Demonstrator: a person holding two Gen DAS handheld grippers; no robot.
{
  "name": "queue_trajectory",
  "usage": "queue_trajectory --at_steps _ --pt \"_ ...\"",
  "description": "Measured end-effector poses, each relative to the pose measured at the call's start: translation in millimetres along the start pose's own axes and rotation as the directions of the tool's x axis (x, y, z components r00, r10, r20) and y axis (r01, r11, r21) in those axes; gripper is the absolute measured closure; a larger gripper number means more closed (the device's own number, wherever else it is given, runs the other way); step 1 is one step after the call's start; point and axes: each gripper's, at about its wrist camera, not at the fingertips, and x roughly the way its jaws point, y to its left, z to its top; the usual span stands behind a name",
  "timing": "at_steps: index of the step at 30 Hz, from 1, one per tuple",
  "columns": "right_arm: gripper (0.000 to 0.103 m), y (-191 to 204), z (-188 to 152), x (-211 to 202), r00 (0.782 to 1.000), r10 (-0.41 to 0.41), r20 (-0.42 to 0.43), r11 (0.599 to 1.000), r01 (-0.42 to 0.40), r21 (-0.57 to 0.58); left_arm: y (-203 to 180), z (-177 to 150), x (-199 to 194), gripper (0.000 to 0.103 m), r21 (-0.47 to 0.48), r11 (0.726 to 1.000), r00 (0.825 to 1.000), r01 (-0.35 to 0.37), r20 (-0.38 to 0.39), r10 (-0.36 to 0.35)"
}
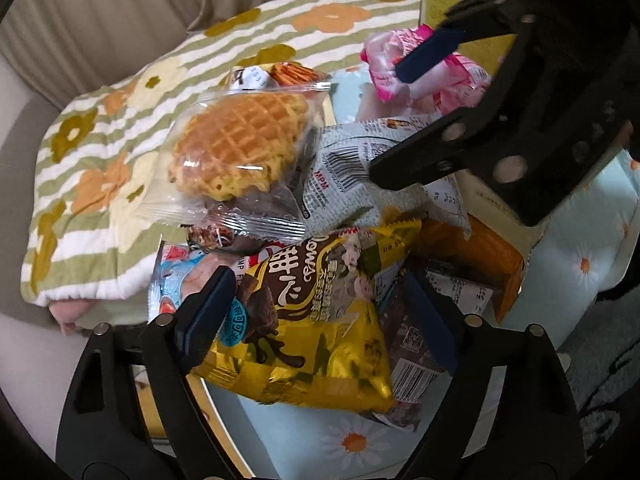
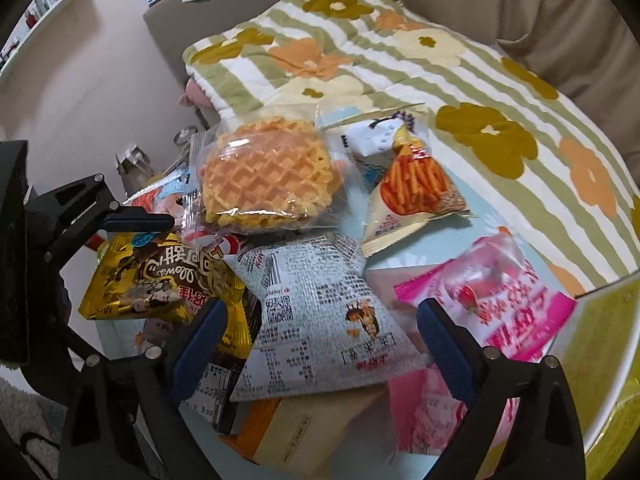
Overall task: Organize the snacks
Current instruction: 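Grasp the gold chocolate bag with the left tool while the right tool grasps the white printed bag, then carry both bags to the cardboard box and release them inside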
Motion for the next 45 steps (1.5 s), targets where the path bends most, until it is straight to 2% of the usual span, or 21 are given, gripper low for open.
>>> queue_trajectory --at_steps 3,6,21,24,26,28,31,45 --pt "0.009 1 5 9 1.0 0.008 -0.022 1.0 -0.009 -0.021 -1 1 4 0.04 0.011 1.0 1.0 0.012 -0.024 -0.012" --pt "0.009 2 11 18 0.999 0.015 -0.046 0.999 -0.017 -0.038 -5 -1 2 0.043 0.021 1.0 0.999 0.022 -0.026 -0.021" --pt "0.01 7 24 48 0.984 0.035 -0.177 0.99 -0.058 -0.126 -10 -7 -18 0.046 -0.023 0.998 0.998 0.057 -0.014 -0.057" --pt "0.018 11 23 54 0.981 0.004 -0.195 0.987 -0.036 -0.158 -11 -11 -21 0.046 -0.04 0.997 0.998 0.06 -0.01 -0.06" --pt "0.027 11 23 57 0.979 -0.012 -0.202 0.986 -0.023 -0.166 -11 -13 -21 0.046 -0.052 0.997 0.998 0.063 -0.015 -0.064" --pt "0.039 10 21 58 0.979 -0.021 -0.204 0.987 -0.013 -0.16 -9 -14 -22 0.046 -0.06 0.996 0.998 0.067 -0.009 -0.068" --pt "0.044 9 19 53 0.981 -0.01 -0.194 0.99 -0.019 -0.143 -10 -17 -25 0.046 -0.059 0.996 0.998 0.064 -0.001 -0.064" --pt "0.046 13 -10 -10 0.997 -0.004 -0.077 0.997 -0.001 -0.072 -28 -17 -60 0.046 -0.093 0.996 0.999 -0.007 0.053 0.012"
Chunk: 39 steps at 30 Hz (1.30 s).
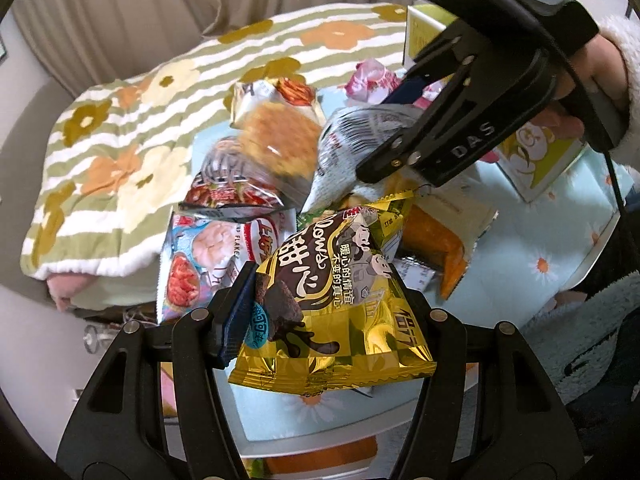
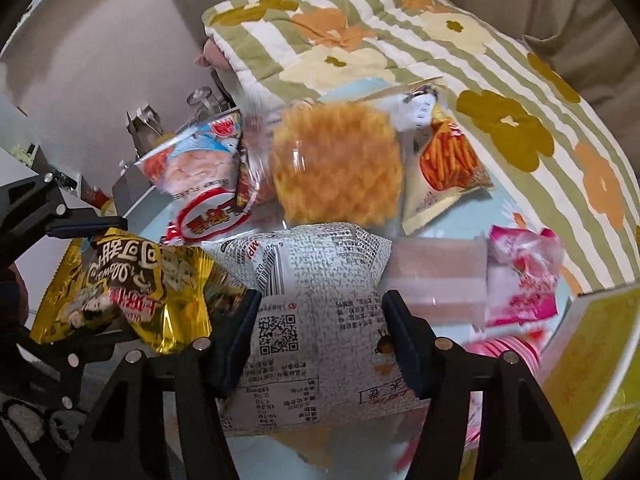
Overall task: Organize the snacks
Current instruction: 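Carry both bags to the cardboard box and release them inside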
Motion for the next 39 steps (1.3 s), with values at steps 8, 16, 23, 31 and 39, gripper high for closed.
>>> queue_trajectory --at_steps 8,16,23,31,39 --pt "0.046 1 -31 -61 0.993 0.004 0.116 1.0 -0.006 0.022 -18 1 -32 0.046 -0.087 0.995 0.997 -0.049 0.054 0.054" --pt "0.046 -19 -69 -127 0.972 -0.018 0.235 0.997 -0.001 0.078 -49 18 -64 0.046 -0.097 0.989 0.983 -0.109 0.135 0.121" --pt "0.046 -56 -119 -184 0.944 -0.102 0.315 0.981 0.043 0.189 -95 52 -82 0.046 -0.046 0.994 0.969 -0.104 0.22 0.112" --pt "0.046 -103 -188 -236 0.908 -0.226 0.354 0.925 0.086 0.369 -156 108 -84 0.046 0.036 0.998 0.954 -0.054 0.298 0.041" --pt "0.046 -137 -235 -263 0.87 -0.355 0.343 0.831 0.125 0.542 -209 167 -57 0.046 0.132 0.99 0.951 0.053 0.295 -0.09"
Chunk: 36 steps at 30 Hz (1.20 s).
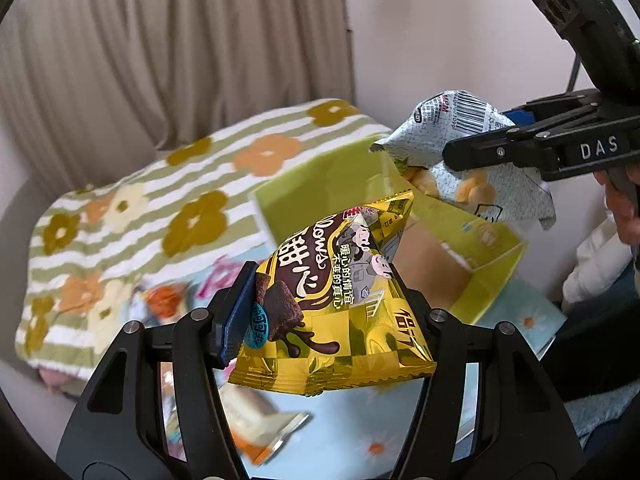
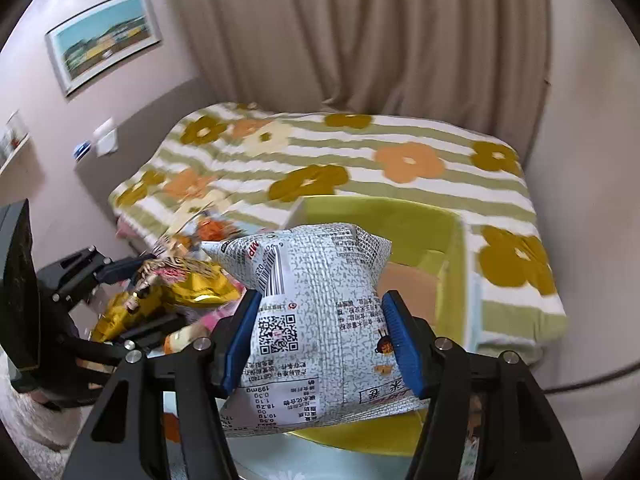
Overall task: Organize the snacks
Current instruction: 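Carry both bags to the cardboard box and release them inside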
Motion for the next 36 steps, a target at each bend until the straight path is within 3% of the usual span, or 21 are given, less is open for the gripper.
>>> queue_trajectory --at_steps 5,15,17,19,21,28,36 --pt "0.046 -29 -12 0 0.996 -0.085 -0.009 0.992 0.086 0.097 -21 20 35 0.046 0.037 0.998 0.998 0.06 -0.021 -0.059" --pt "0.046 -56 -23 22 0.993 -0.103 -0.055 0.96 0.114 0.257 -32 25 109 0.046 0.047 0.992 0.98 0.116 -0.168 -0.107" --pt "0.046 -56 -24 27 0.993 -0.1 -0.064 0.958 0.113 0.263 -34 24 115 0.038 0.057 0.99 0.977 0.128 -0.177 -0.116" --pt "0.046 -57 -25 30 0.993 -0.098 -0.072 0.957 0.114 0.267 -34 23 120 0.007 0.057 0.988 0.972 0.144 -0.197 -0.131" --pt "0.046 -59 -25 32 0.993 -0.094 -0.078 0.955 0.112 0.275 -34 23 119 0.001 0.031 0.984 0.967 0.176 -0.195 -0.167" --pt "0.046 -58 -28 39 0.99 -0.101 -0.099 0.952 0.125 0.278 -19 16 103 0.001 -0.039 0.984 0.963 0.177 -0.202 -0.181" --pt "0.046 -46 -30 52 0.988 -0.092 -0.12 0.963 0.119 0.241 -15 8 91 0.001 -0.063 0.989 0.969 0.132 -0.204 -0.142"
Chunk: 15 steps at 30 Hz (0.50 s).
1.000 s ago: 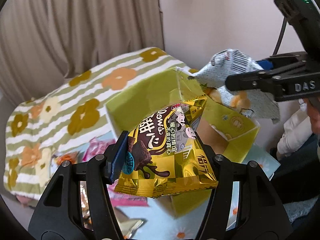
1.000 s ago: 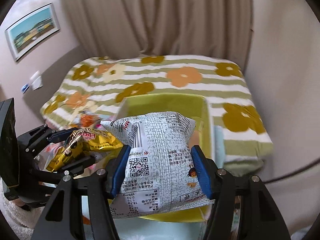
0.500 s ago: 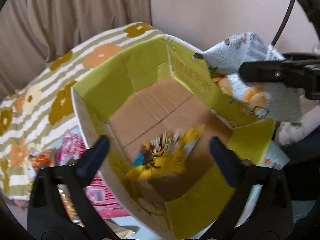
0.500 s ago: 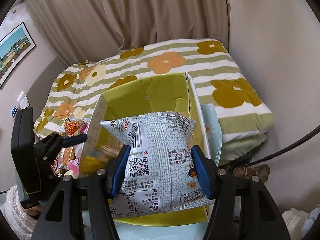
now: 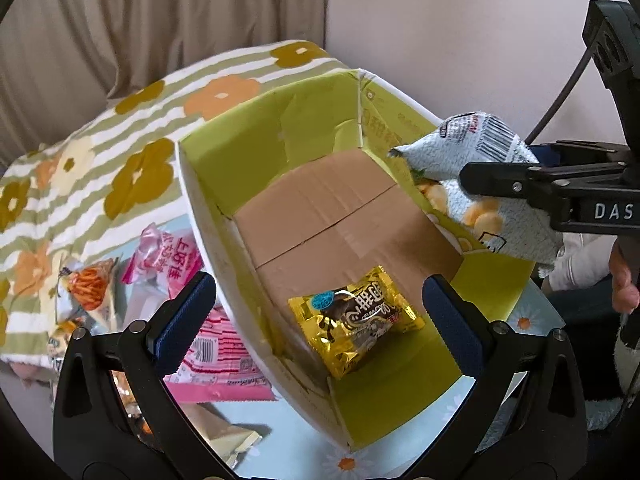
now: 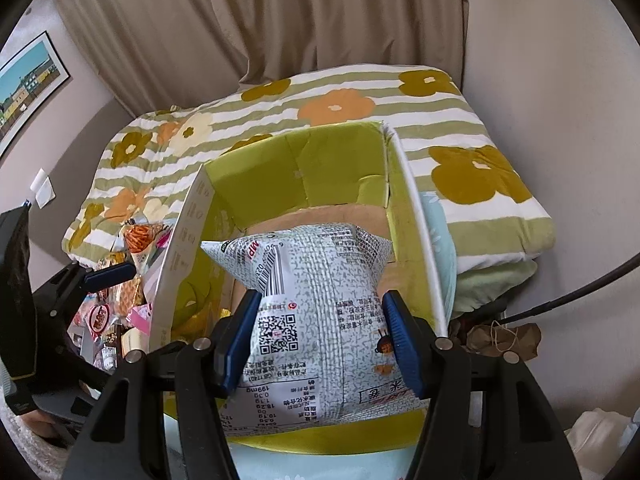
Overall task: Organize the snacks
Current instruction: 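Carry both bags to the cardboard box and release them inside, then move both tools back over the snack pile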
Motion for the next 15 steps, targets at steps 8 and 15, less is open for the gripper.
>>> queue_trajectory --at_steps 8,15 --pt "0.006 2 -8 2 0.998 -0.016 0.054 1.0 0.017 -0.013 -4 -2 -14 0.001 -0.009 1.0 0.999 -0.019 0.027 0.02" --pt "0.002 1 -18 -23 0.993 -0.008 0.117 1.0 0.007 0.007 -6 -15 -35 0.001 -0.03 0.998 0.997 -0.051 0.057 0.052"
